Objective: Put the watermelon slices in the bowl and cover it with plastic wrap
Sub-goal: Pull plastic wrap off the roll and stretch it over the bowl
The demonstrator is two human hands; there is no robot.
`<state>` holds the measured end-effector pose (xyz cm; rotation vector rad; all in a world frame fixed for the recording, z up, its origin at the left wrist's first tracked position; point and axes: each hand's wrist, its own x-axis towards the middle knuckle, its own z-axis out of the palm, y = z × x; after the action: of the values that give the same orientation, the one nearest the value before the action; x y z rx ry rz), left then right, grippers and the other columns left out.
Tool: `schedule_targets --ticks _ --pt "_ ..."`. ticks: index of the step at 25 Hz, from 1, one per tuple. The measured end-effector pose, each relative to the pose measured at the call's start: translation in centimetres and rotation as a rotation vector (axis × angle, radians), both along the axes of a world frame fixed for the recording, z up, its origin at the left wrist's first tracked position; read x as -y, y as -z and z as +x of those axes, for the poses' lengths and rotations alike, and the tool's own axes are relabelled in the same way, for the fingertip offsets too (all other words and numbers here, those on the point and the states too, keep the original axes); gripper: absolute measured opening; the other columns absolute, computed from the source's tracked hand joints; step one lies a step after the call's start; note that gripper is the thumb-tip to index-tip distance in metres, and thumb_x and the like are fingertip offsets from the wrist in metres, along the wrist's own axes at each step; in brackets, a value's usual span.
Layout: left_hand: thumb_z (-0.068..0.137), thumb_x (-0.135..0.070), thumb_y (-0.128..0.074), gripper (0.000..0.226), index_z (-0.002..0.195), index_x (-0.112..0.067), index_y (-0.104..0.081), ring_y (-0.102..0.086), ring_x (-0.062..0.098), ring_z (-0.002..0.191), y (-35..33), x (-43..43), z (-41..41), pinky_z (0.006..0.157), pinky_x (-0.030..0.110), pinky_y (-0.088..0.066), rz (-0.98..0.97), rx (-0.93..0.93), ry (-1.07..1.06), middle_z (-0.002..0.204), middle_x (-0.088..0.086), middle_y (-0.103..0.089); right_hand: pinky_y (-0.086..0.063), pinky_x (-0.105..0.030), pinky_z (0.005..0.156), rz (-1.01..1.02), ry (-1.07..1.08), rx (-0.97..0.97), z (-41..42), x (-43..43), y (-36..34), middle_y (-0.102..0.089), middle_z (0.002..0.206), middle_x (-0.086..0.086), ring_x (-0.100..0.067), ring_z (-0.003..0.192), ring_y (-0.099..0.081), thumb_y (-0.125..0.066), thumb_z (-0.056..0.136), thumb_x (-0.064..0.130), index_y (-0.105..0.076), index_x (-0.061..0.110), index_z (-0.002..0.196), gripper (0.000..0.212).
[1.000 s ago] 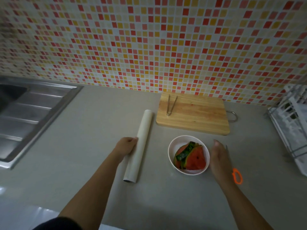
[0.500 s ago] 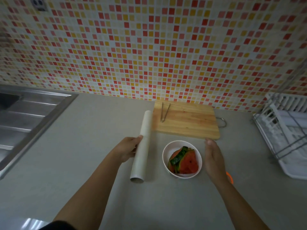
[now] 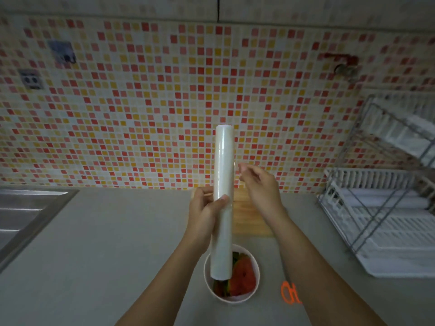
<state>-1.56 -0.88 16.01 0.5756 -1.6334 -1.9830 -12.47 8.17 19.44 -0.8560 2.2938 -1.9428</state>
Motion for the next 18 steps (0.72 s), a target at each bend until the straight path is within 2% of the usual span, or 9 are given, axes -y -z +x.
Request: schedule_targets --ticks 2,5,7,10,13,15,18 --pt "0.073 -0.033 -0.071 0.03 0.097 -0.028 -0.054 -0.066 0.022 0.088 -0.3 -1.0 -0.1 0.072 0.037 -0.056 -0.109 -0.02 -0.022 0.1 0.004 -0.064 -0.051 -0.027 0.085 -0.074 -0.011 0.026 -0.1 0.2 -2.1 -0.068 0.105 0.011 -0.007 0.097 -0.063 -0.056 0.088 0.041 -0.066 0.028 0.106 0.024" --pt "0.083 -0.025 -0.07 0.025 0.1 -0.03 -0.052 -0.066 0.006 0.083 -0.1 -2.0 0.0 0.069 0.028 -0.055 -0.184 -0.049 -0.029 0.102 -0.004 -0.063 -0.055 -0.025 0.076 -0.123 0.02 0.013 0.0 0.0 -3.9 -0.067 0.097 0.018 -0.006 0.091 -0.065 -0.063 0.083 0.041 -0.067 0.032 0.102 0.021" --pt "0.083 -0.025 -0.07 0.026 0.101 -0.031 -0.052 -0.065 -0.002 0.08 0.0 -2.4 0.1 0.065 0.019 -0.053 -0.207 -0.068 -0.034 0.103 -0.006 -0.063 -0.056 -0.026 0.075 -0.132 0.063 -0.011 0.1 -0.2 -4.2 -0.068 0.093 0.018 -0.004 0.086 -0.066 -0.067 0.081 0.037 -0.069 0.031 0.098 0.018" --pt "0.08 -0.03 -0.071 0.028 0.101 -0.032 -0.053 -0.066 0.002 0.084 -0.1 -2.7 0.2 0.068 0.022 -0.055 -0.235 -0.094 -0.047 0.103 -0.007 -0.063 -0.057 -0.027 0.077 -0.16 0.082 0.005 0.2 -0.5 -4.2 -0.068 0.09 0.018 -0.001 0.085 -0.066 -0.071 0.078 0.034 -0.069 0.031 0.094 0.017" --pt "0.08 -0.03 -0.071 0.029 0.102 -0.034 -0.052 -0.066 0.006 0.09 0.0 -2.9 0.2 0.076 0.03 -0.057 -0.268 -0.095 -0.054 0.104 -0.009 -0.063 -0.058 -0.03 0.077 -0.166 0.086 -0.011 0.2 -0.9 -4.3 -0.071 0.091 0.012 -0.006 0.085 -0.067 -0.072 0.078 0.031 -0.071 0.025 0.096 0.019" --pt "0.077 -0.034 -0.07 0.031 0.103 -0.034 -0.052 -0.066 0.007 0.091 0.0 -3.0 0.3 0.076 0.03 -0.057 -0.272 -0.103 -0.044 0.103 -0.011 -0.063 -0.058 -0.032 0.076 -0.166 0.081 -0.029 0.1 -1.2 -4.6 -0.072 0.089 0.008 -0.011 0.083 -0.069 -0.071 0.08 0.028 -0.069 0.029 0.087 0.007" --pt "0.073 -0.04 -0.069 0.037 0.105 -0.032 -0.052 -0.066 0.01 0.094 -0.1 -3.3 0.4 0.076 0.031 -0.058 -0.274 -0.104 -0.037 0.105 -0.009 -0.062 -0.058 -0.031 0.074 -0.152 0.043 -0.01 0.1 -1.4 -4.9 -0.069 0.089 0.009 -0.013 0.085 -0.068 -0.068 0.082 0.028 -0.063 0.033 0.083 0.007"
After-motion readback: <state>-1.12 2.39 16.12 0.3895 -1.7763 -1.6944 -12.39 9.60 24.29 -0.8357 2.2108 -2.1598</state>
